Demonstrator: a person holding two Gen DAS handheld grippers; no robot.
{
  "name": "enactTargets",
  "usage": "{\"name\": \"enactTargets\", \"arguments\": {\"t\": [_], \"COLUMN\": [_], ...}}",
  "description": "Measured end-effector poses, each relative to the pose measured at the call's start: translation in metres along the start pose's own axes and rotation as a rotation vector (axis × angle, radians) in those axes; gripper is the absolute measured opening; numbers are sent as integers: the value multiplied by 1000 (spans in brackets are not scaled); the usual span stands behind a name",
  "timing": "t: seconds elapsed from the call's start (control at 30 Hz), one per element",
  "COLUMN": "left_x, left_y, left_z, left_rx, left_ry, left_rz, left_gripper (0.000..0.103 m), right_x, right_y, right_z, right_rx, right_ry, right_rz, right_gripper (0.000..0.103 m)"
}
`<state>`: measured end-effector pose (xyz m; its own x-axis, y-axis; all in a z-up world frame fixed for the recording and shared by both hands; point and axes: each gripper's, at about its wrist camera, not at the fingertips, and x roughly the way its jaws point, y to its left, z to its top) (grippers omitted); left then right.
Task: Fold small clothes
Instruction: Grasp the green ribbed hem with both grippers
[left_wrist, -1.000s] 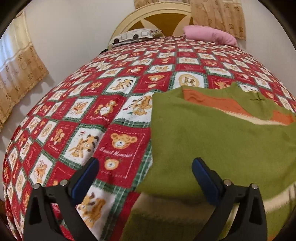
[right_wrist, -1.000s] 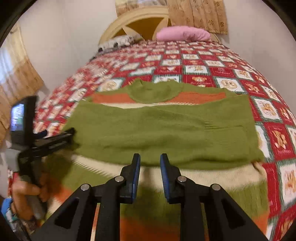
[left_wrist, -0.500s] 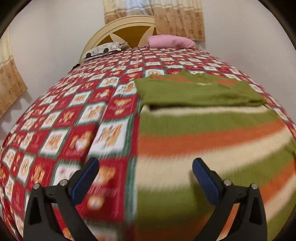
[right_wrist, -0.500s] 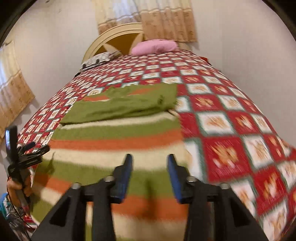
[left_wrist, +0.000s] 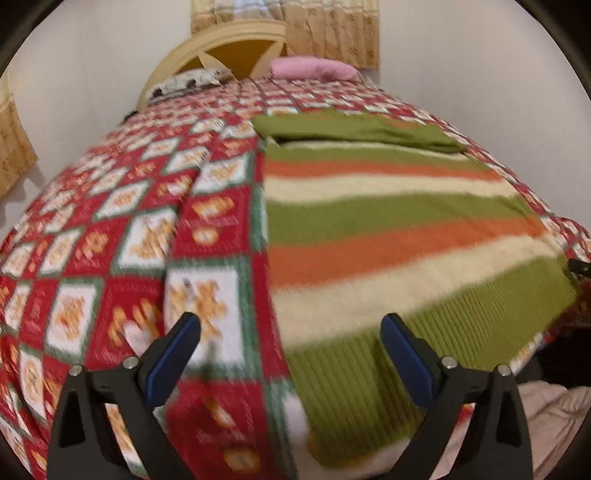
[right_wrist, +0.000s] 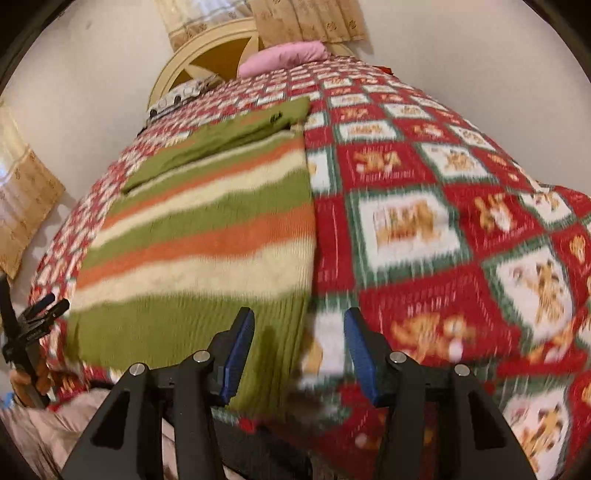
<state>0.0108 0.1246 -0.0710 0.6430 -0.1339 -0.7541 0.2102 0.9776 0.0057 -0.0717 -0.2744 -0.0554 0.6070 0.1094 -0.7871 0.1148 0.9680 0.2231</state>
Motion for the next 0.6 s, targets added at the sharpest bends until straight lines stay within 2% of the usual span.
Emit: {"name": "enactTargets", "arguments": {"t": [0.1,0.13,0.2,0.3,0.33,0.4,0.47,0.57,0.6], "left_x": [3,4,3,-4,-4,-7,-9,-11,-11], "left_y": [-3,-1,2,1,1,5,8,8,7], "left_z": [-10,-14,-26,-31,-30,-32,-34,-36,-36], "left_rx": [-49,-75,-131,-134,-138,-164,-189,-201,-196], "left_ry": [61,84,108,101,109,120,128,139,140], "left_rz": [-60,-79,-112,-107,-110,-137,-150,-163,-160], "left_gripper": [92,88,87,85,81,71,60,54,54], "right_x": [6,6,5,7,9,9,9,10,12], "right_y": [4,6,11,20,23,27,31,37,37], "right_z": [-9,-10,-12,-14,-15,-17,-18,-21,-22], "right_rx": [-15,-17,-37,-81,-94,-121,-141,-166,-161], "right_ry": [32,38,47,69,72,73,91,105,111], "right_rz": [-13,-1,30,44,35,22,30,45,55], "right_gripper": [52,52,52,52,52,47,36,25,24]}}
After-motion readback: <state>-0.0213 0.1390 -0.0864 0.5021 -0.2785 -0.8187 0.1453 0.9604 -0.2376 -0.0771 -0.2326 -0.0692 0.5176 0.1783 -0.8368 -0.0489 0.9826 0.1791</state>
